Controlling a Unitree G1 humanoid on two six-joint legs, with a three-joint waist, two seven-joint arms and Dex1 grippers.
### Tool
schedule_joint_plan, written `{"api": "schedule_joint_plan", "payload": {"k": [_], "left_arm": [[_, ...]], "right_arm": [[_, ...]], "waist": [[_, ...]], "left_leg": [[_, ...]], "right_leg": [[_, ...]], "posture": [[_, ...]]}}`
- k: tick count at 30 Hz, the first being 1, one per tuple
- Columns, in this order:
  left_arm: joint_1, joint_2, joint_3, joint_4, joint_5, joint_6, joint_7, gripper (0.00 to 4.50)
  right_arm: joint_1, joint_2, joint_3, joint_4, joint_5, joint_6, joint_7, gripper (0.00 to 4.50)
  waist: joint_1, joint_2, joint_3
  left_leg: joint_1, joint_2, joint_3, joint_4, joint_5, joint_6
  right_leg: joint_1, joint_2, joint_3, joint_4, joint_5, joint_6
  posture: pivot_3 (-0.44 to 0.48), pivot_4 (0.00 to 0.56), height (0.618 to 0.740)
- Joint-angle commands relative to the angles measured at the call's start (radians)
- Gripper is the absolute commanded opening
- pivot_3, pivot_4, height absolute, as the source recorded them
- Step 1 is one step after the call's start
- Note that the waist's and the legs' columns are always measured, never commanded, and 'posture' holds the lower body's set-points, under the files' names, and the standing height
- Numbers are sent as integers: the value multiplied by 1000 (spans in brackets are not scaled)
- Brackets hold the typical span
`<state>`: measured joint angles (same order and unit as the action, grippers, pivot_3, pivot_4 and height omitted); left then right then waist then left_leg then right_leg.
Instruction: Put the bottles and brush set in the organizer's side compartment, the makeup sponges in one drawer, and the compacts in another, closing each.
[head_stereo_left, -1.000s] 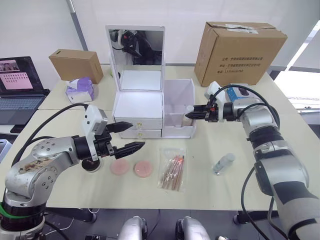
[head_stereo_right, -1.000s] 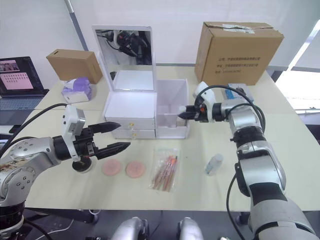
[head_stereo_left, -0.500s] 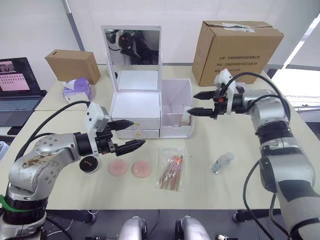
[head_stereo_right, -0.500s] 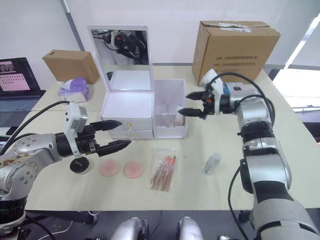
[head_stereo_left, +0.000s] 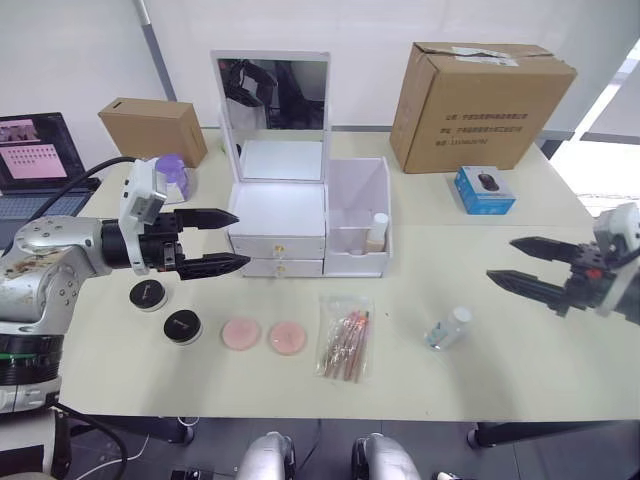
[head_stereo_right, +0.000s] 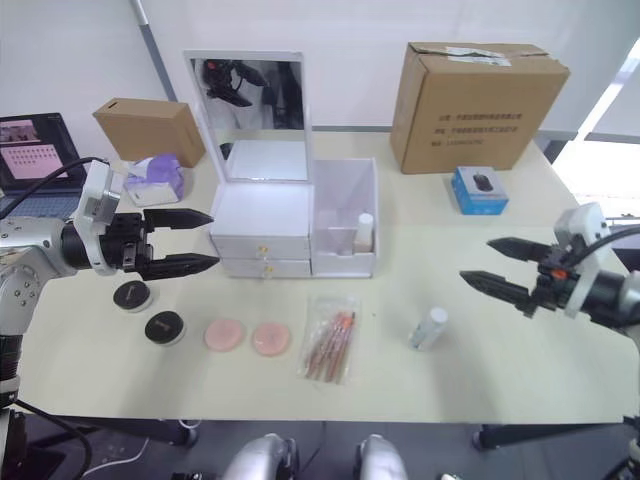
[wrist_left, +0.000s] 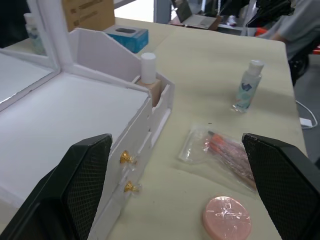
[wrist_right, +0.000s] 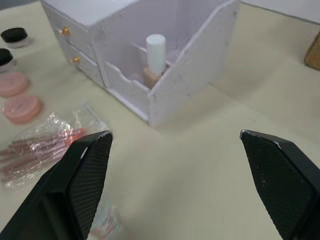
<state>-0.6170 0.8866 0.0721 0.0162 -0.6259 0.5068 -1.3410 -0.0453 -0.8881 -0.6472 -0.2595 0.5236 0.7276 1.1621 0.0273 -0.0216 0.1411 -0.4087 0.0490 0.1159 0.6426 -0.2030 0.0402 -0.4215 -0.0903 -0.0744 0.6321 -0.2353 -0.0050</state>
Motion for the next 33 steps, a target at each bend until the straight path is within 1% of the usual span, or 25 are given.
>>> {"api": "schedule_joint_plan", "payload": {"k": [1,4,6,10,13,17,19,21,24,27,29,33], "left_arm": [[-85,-30,-58,15,10,-58,-124,4500],[-174,-80,-113,67,27,-66,-183,4500],[-216,-104,-140,97,42,-70,-212,4500],[-254,-124,-159,133,59,-67,-257,4500],[-257,-120,-165,149,70,-69,-272,4500],[-249,-115,-168,148,79,-75,-273,4500],[-228,-113,-156,118,74,-55,-265,4500],[-193,-106,-146,78,70,-40,-247,4500],[-145,-103,-126,23,61,-25,-203,4500],[-90,-94,-99,-45,36,13,-158,4500],[-50,-85,-82,-85,31,28,-135,4500],[3,-77,-53,-133,23,40,-95,4500]], "right_arm": [[170,32,-222,-114,23,-29,4,4428],[327,73,-360,-166,40,-23,3,4428],[394,89,-417,-180,57,-9,-5,4428],[502,108,-472,-235,108,5,-6,4428],[502,93,-470,-302,197,66,-45,4428],[450,55,-399,-399,276,111,-128,4428],[391,15,-285,-437,284,117,-177,4428],[298,-23,-141,-442,266,107,-230,4428],[193,-46,3,-415,257,108,-278,4428],[129,-57,130,-363,194,70,-296,4428],[107,-55,178,-329,170,44,-290,4428],[120,-55,209,-298,150,13,-261,4428]], "waist": [[6,0,0],[13,0,0],[13,0,0],[-2,0,0],[-15,0,0],[-17,-1,0],[-16,-1,0],[-18,-1,1],[-15,-2,1],[-8,-2,1],[-5,-2,1],[-2,-2,1]], "left_leg": [[0,0,0,0,0,0],[0,0,0,0,0,0],[0,-1,0,1,0,0],[1,0,0,1,-1,1],[2,0,-2,0,-1,1],[2,1,-3,0,-1,1],[2,1,-3,0,-1,0],[2,0,-3,0,-1,0],[1,0,-3,0,-1,0],[-1,0,-4,0,-1,1],[-2,0,-4,1,-1,1],[-2,-1,-4,1,-1,1]], "right_leg": [[0,1,0,-1,0,0],[1,1,1,-1,0,1],[1,2,1,-2,1,1],[1,4,6,-2,1,1],[0,6,7,-2,1,1],[0,8,8,-2,1,1],[0,7,8,-2,1,1],[0,8,8,-2,1,1],[0,8,9,-3,0,1],[0,7,9,-3,1,1],[0,8,9,-3,1,1],[0,8,9,-3,1,1]], "posture": [[0,150,731],[0,150,731],[0,150,731],[0,150,731],[0,150,731],[0,150,731],[0,150,731],[0,150,731],[0,150,731],[0,150,731],[0,150,731],[0,150,731]]}}
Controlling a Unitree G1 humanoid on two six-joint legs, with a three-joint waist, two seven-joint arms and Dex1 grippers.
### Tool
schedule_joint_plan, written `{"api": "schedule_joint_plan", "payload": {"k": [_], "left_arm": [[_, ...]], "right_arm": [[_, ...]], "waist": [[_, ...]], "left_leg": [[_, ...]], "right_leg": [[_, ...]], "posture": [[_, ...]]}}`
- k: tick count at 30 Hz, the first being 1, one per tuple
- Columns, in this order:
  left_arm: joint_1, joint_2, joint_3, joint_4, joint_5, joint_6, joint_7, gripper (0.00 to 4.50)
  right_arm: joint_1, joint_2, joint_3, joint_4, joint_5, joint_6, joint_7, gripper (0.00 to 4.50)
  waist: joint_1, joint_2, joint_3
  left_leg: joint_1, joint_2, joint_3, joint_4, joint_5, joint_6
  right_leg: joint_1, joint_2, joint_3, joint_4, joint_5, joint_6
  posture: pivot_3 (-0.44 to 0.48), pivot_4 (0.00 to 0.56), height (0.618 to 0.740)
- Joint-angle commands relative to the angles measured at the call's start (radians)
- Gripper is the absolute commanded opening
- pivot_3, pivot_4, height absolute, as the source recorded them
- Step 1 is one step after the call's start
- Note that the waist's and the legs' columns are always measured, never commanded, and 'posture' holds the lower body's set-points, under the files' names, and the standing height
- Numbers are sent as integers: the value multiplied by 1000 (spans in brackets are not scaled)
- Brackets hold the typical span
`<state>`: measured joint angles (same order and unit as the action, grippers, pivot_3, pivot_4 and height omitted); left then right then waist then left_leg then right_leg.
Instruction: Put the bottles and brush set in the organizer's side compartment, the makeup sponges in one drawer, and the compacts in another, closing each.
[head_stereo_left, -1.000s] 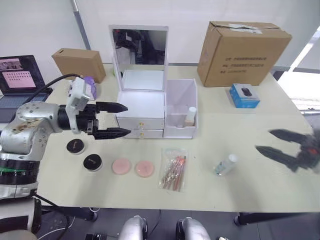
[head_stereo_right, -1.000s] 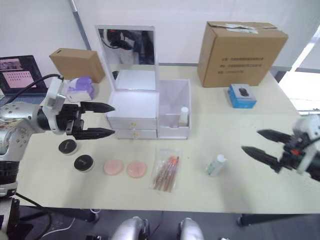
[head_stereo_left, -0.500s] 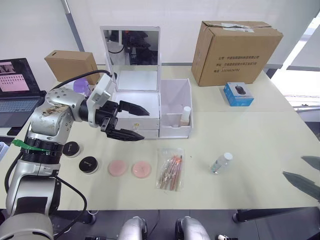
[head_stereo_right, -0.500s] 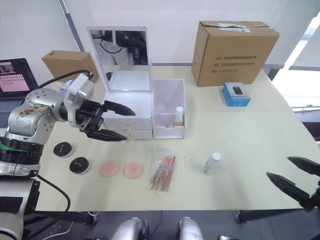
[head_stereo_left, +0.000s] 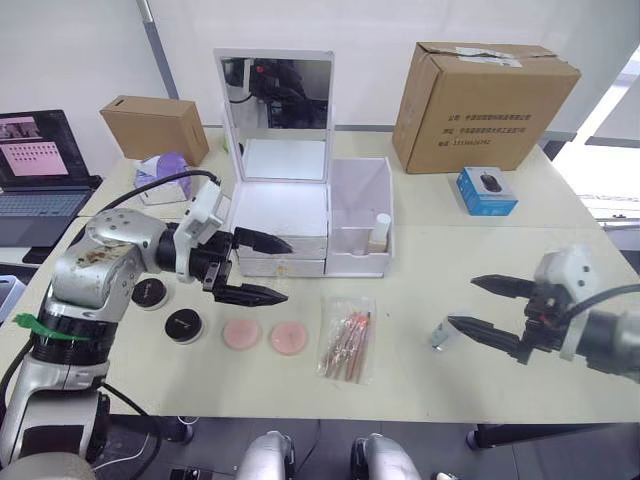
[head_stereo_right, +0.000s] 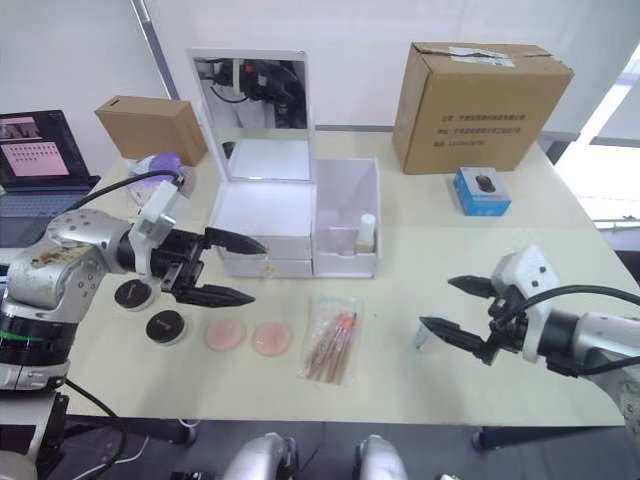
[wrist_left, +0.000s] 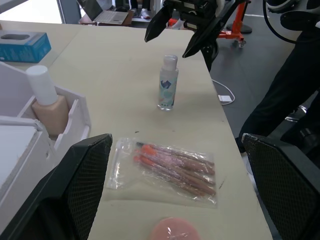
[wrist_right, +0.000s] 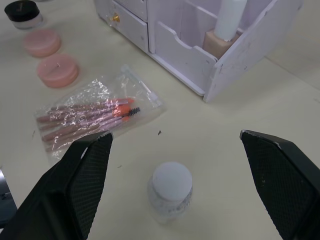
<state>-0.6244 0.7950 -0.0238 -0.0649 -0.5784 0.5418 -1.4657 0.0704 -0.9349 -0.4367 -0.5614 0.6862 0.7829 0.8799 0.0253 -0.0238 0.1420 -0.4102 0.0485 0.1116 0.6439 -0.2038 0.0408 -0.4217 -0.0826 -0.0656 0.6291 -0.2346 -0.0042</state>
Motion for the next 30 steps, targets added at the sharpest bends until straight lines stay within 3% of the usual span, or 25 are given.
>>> {"api": "schedule_joint_plan", "payload": {"k": [1,6,7,9,18,24,30], "left_arm": [[24,13,49,-64,-24,3,44,4500],[44,12,54,-92,-31,6,72,4500],[43,11,53,-90,-31,5,76,4500],[40,11,49,-86,-22,-7,80,4500],[20,6,29,-53,2,-45,69,4500],[26,8,44,-41,-5,-39,76,4500],[111,17,99,-72,-18,-38,128,4500]], "right_arm": [[10,-2,14,15,-26,-58,24,4428],[30,10,53,58,-68,-111,45,4428],[32,9,58,67,-74,-115,47,4263],[37,4,69,82,-90,-123,52,3845],[27,11,78,115,-105,-161,74,880],[-83,-12,45,123,-23,-117,95,873],[-431,-32,144,201,78,13,82,873]], "waist": [[0,0,0],[-1,0,0],[-1,0,0],[-1,0,0],[-1,0,0],[-2,0,0],[-16,0,0]], "left_leg": [[0,0,0,0,0,0],[1,1,0,0,0,0],[1,1,0,0,0,0],[1,1,0,0,0,0],[1,1,0,0,0,0],[1,1,1,0,0,0],[2,2,1,0,0,0]], "right_leg": [[0,0,0,0,0,0],[0,1,0,0,0,0],[0,1,0,0,0,0],[0,1,0,0,0,0],[1,1,0,0,0,0],[0,1,1,1,0,0],[0,3,2,1,0,-1]], "posture": [[0,150,731],[0,150,731],[0,150,731],[0,150,731],[0,150,731],[0,150,731],[0,150,731]]}}
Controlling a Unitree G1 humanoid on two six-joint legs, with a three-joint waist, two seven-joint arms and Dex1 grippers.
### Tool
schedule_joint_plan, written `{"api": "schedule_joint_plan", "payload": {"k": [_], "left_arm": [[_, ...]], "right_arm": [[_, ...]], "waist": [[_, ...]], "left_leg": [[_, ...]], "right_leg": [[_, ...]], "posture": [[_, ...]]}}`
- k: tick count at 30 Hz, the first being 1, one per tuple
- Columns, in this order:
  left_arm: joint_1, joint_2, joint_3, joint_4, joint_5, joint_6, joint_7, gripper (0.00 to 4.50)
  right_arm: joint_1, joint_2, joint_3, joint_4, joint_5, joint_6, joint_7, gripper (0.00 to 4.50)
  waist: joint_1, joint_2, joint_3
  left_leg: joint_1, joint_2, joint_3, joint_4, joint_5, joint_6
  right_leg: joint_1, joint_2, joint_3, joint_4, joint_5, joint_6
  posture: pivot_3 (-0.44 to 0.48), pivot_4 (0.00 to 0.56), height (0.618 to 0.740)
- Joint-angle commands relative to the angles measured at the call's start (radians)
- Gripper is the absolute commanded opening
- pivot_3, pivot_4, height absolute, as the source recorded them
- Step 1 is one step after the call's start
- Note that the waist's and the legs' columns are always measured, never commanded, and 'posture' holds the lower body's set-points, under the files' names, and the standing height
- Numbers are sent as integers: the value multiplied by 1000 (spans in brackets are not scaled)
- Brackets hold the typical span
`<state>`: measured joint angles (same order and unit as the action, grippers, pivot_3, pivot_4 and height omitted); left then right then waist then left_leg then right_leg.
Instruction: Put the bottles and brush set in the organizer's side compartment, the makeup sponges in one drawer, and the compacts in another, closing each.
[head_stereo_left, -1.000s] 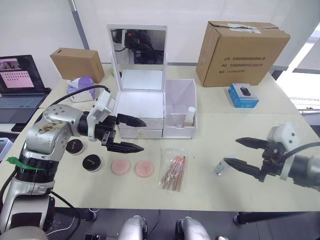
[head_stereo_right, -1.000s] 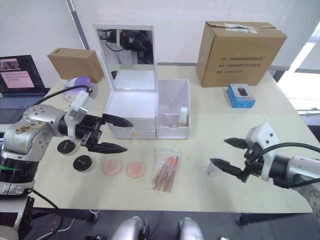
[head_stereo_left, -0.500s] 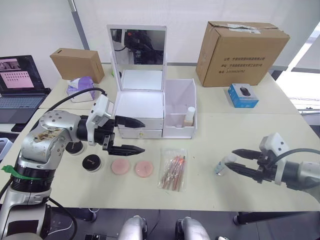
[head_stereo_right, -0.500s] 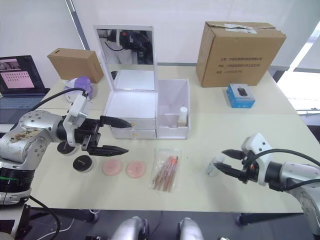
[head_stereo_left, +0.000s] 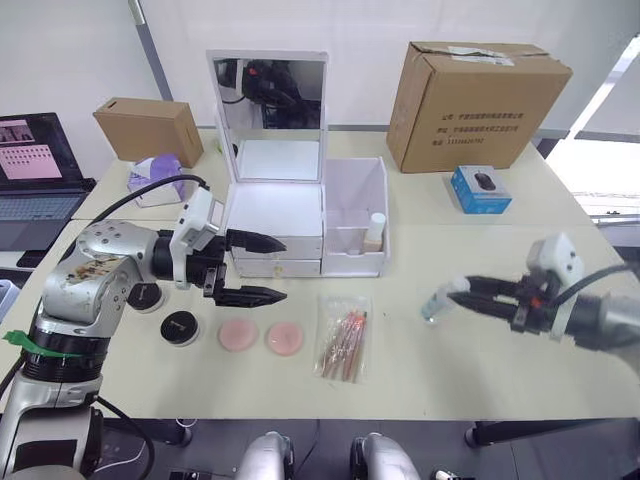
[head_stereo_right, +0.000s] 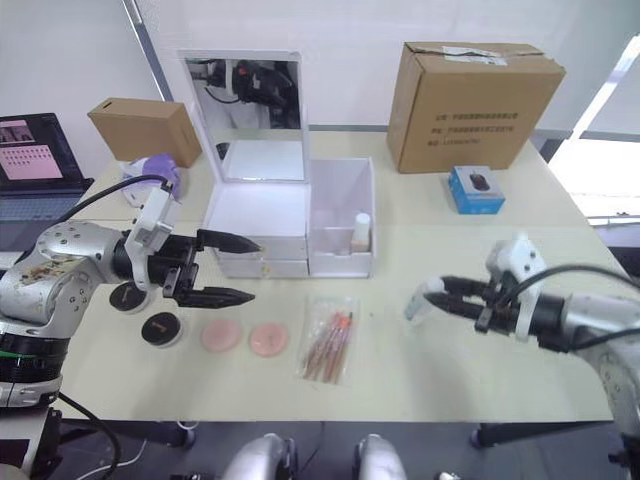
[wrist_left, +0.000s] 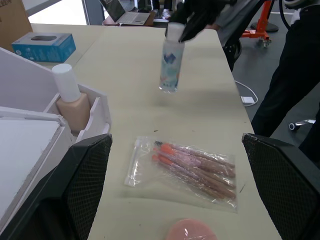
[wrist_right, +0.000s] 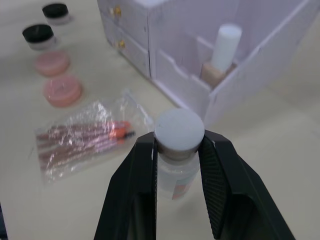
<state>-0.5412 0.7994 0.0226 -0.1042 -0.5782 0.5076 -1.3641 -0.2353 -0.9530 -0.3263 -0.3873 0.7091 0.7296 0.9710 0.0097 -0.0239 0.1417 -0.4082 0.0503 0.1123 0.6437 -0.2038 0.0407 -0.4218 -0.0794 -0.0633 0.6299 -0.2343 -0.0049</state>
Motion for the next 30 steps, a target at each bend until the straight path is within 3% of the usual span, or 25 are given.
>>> {"api": "schedule_joint_plan", "payload": {"k": [1,6,13,21,30], "left_arm": [[54,17,67,-46,-16,-8,42,4500],[171,22,127,-130,-40,4,110,4500],[249,18,200,-199,-81,32,204,4500],[333,24,244,-266,-97,35,263,4500],[339,27,235,-272,-107,33,288,4500]], "right_arm": [[-220,-13,87,64,42,88,-5,873],[-638,98,328,344,-104,49,43,873],[-857,266,522,710,-327,-138,131,873],[-943,432,593,1072,-524,-372,145,873],[-949,493,576,1074,-554,-367,203,873]], "waist": [[-2,0,0],[-16,1,0],[-4,1,0],[-10,1,0],[-24,2,-2]], "left_leg": [[0,0,0,0,0,0],[0,1,1,0,0,0],[-1,1,2,0,0,0],[0,1,2,0,0,0],[3,1,2,-1,0,-1]], "right_leg": [[0,1,-1,0,0,0],[-2,1,1,1,3,-8],[-2,-1,-2,1,4,-10],[-1,-1,-2,2,5,-11],[0,-1,-1,4,5,-11]], "posture": [[0,150,731],[0,150,731],[0,150,731],[0,150,731],[0,150,731]]}}
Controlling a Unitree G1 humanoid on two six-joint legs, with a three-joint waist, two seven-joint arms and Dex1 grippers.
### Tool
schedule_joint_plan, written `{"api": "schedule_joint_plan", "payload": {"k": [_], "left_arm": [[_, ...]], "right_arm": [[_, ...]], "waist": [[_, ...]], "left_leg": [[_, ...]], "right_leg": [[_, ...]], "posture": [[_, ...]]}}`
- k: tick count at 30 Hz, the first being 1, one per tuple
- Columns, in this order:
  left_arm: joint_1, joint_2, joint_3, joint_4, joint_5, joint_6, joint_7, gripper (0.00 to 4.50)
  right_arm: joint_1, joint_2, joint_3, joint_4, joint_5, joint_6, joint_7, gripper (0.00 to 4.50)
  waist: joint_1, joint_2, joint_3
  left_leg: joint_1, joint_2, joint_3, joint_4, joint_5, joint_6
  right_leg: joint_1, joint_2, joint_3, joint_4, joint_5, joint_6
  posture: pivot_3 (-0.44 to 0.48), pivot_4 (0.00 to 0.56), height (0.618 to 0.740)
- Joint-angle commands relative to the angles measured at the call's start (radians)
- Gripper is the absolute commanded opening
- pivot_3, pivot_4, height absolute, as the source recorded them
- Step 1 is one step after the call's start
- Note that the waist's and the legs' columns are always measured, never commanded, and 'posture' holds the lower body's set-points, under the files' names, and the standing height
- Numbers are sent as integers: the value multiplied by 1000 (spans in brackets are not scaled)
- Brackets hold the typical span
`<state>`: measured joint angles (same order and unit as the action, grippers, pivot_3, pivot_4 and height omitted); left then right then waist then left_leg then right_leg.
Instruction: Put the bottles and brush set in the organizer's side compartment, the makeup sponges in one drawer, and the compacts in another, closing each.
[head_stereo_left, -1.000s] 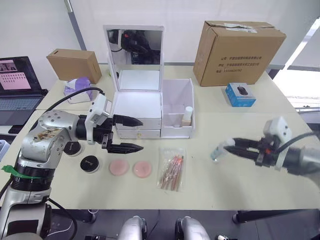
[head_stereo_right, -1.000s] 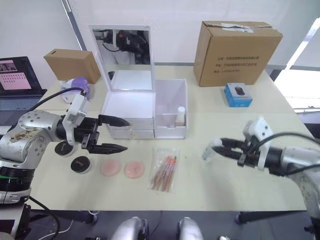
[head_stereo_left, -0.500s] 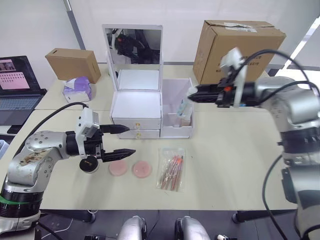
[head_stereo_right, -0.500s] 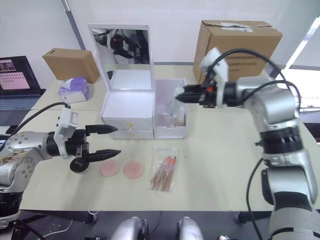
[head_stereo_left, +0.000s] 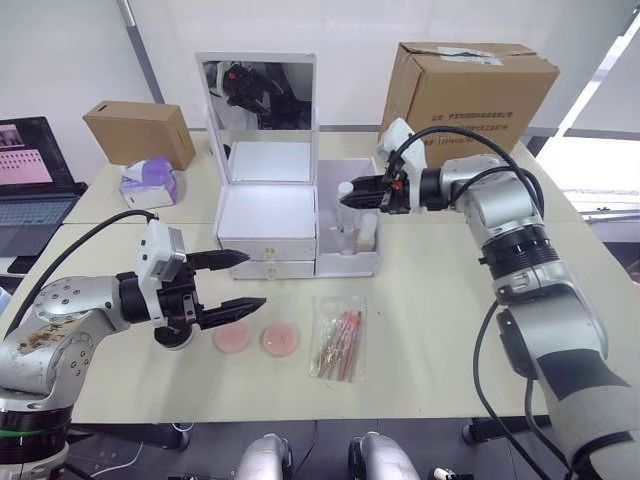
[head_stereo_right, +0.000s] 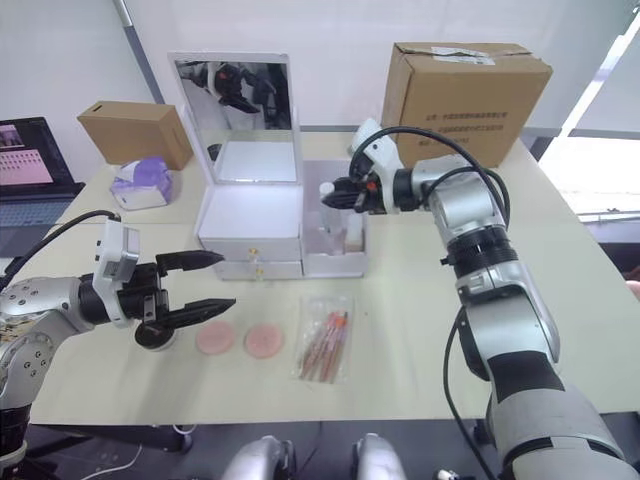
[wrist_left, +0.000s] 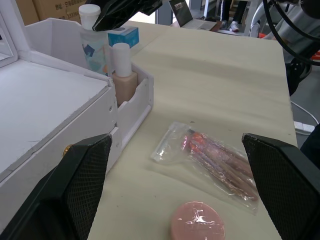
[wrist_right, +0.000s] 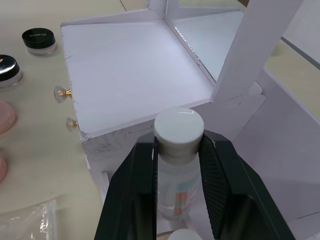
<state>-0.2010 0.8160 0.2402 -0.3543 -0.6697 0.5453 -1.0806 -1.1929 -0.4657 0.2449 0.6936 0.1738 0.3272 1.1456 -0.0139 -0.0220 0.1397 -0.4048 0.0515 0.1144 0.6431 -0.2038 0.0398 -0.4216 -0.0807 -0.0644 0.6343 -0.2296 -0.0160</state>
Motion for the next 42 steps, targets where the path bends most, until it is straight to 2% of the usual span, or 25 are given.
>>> {"api": "schedule_joint_plan", "payload": {"k": [1,11,21,28,31,32,36,38,42], "left_arm": [[-1,11,17,-20,-15,-4,5,4500],[-12,9,3,2,-6,-14,-3,4500],[-18,16,-3,9,0,-18,-5,4500],[-26,23,-6,27,4,-22,-17,4500],[-33,27,3,60,11,-29,-21,4500],[-32,32,14,81,12,-35,-28,4500],[-26,48,67,194,24,-76,-47,4500],[-12,59,95,274,69,-153,-62,4500],[32,104,175,477,119,-266,-114,4500]], "right_arm": [[4,3,-5,-18,-12,47,34,873],[24,8,-37,-61,-15,77,42,873],[55,65,-22,30,-89,-32,6,873],[42,42,-62,-37,-60,23,41,3260],[56,-1,-97,-141,-17,99,68,4272],[74,-32,-118,-202,6,137,82,4453],[186,-162,-206,-399,83,254,96,4453],[270,-228,-268,-487,122,296,82,4453],[508,-376,-422,-596,154,305,49,4453]], "waist": [[0,0,0],[1,0,0],[0,0,0],[1,1,0],[1,1,1],[1,1,1],[7,1,1],[10,1,1],[13,1,1]], "left_leg": [[0,0,0,0,0,0],[-2,0,0,0,0,-1],[-2,0,0,0,0,-1],[-2,-1,0,-1,0,-1],[-3,-1,0,-1,0,-1],[-3,-1,0,-1,0,-1],[-3,-1,0,-1,0,-1],[-3,-1,0,-1,0,-1],[-3,-1,1,-2,-1,-1]], "right_leg": [[0,0,0,0,0,0],[-2,-1,0,0,0,0],[-2,-1,0,0,0,0],[-2,-1,-1,0,0,0],[-2,-1,-1,0,0,0],[-2,-1,-1,0,0,0],[-2,-2,-2,-2,0,0],[-2,-5,-3,-3,0,0],[-2,-10,-4,-3,0,0]], "posture": [[0,150,731],[0,150,731],[0,150,731],[0,150,731],[0,150,731],[0,150,731],[0,150,731],[0,150,731],[0,150,731]]}}
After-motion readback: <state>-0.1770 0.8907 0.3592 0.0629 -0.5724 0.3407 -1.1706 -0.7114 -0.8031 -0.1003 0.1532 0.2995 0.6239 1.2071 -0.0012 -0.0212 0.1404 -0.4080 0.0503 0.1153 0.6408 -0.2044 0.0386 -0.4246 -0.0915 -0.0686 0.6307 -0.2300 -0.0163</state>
